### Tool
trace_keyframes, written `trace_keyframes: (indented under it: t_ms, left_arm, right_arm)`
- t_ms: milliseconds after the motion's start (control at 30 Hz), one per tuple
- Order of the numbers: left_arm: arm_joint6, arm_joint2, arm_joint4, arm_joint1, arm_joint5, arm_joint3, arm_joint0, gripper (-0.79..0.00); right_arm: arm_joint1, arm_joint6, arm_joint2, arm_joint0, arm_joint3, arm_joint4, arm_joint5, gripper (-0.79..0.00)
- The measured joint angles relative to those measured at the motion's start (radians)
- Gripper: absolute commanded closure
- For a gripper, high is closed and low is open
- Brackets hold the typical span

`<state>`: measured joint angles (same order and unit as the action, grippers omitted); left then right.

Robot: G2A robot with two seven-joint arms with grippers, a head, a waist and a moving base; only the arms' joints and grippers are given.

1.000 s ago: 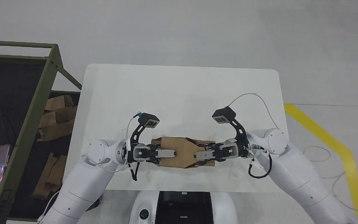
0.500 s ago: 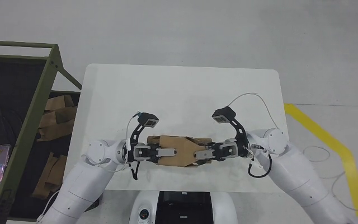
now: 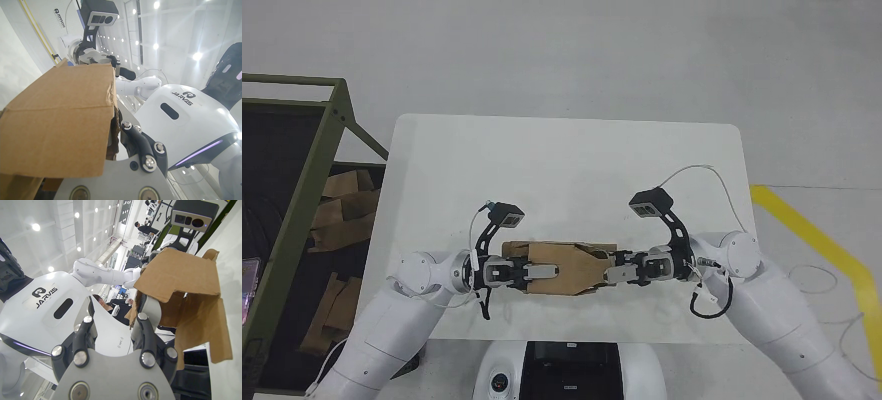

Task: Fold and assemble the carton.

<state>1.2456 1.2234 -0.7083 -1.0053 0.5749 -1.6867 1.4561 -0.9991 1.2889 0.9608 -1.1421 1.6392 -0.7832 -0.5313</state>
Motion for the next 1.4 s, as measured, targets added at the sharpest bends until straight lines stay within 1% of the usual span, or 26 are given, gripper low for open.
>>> trace_keyframes:
  t_ms: [100,267,367,633,833,1067,1267,1400]
  left_arm:
    - [-0.009,-0.005,0.006,0.004,0.009,0.003,-0.001,0.0]
    - [-0.019,-0.013,0.007,0.01,0.019,0.007,-0.004,0.0]
    - [-0.025,-0.016,0.007,0.014,0.025,0.01,-0.005,0.0]
    - [-0.037,-0.025,0.01,0.024,0.037,0.023,-0.009,0.0]
    - [-0.049,-0.036,0.026,0.029,0.048,0.036,-0.014,0.0]
    - [-0.058,-0.048,0.041,0.034,0.058,0.05,-0.024,0.0]
    - [-0.068,-0.057,0.056,0.038,0.068,0.06,-0.03,0.0]
    - [-0.073,-0.061,0.062,0.04,0.073,0.065,-0.034,0.0]
  right_arm:
    - [0.002,0.0,0.011,-0.009,0.007,0.001,0.0,-0.391]
    - [0.004,0.001,0.022,-0.019,0.01,0.003,0.001,-0.394]
    - [0.004,0.0,0.026,-0.023,0.008,0.005,0.0,-0.437]
    - [0.005,-0.01,0.042,-0.034,0.016,0.012,-0.01,-0.391]
    - [0.005,-0.02,0.048,-0.039,0.041,0.031,-0.02,-0.385]
    - [-0.002,-0.066,0.036,-0.032,0.064,0.139,-0.053,-0.379]
    - [-0.009,-0.121,0.023,-0.018,0.107,0.222,-0.021,-0.376]
    - [-0.012,-0.167,0.016,-0.012,0.143,0.304,0.015,-0.382]
